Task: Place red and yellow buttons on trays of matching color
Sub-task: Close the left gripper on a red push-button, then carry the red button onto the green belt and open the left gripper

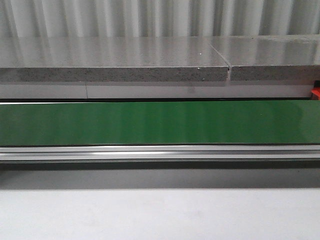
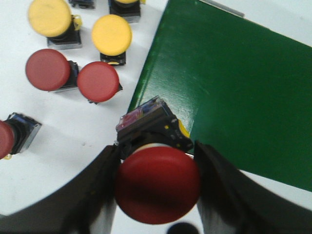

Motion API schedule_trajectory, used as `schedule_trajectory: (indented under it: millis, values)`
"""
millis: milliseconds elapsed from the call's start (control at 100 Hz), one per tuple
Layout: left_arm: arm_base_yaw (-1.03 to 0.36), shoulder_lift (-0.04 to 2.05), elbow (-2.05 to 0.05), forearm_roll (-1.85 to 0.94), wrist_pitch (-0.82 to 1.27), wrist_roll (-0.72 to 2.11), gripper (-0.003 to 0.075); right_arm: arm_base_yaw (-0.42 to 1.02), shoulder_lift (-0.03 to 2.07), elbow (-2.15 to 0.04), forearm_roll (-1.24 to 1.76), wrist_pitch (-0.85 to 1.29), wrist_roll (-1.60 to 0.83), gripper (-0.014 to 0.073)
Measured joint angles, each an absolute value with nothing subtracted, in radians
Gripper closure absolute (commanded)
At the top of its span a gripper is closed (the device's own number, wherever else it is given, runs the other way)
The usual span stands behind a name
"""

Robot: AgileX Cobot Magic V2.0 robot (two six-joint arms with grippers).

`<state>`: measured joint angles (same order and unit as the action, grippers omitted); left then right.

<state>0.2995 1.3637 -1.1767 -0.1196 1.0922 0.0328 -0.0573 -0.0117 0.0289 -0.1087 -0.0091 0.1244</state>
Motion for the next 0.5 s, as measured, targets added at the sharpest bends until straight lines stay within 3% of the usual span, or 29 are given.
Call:
schedule_trajectory:
  millis: [500]
  values:
    - [0.206, 1.603, -1.306, -0.12, 1.095, 0.045, 0.0471, -0.057, -0.012, 0.029, -0.109, -0.009, 0.124, 0.0661]
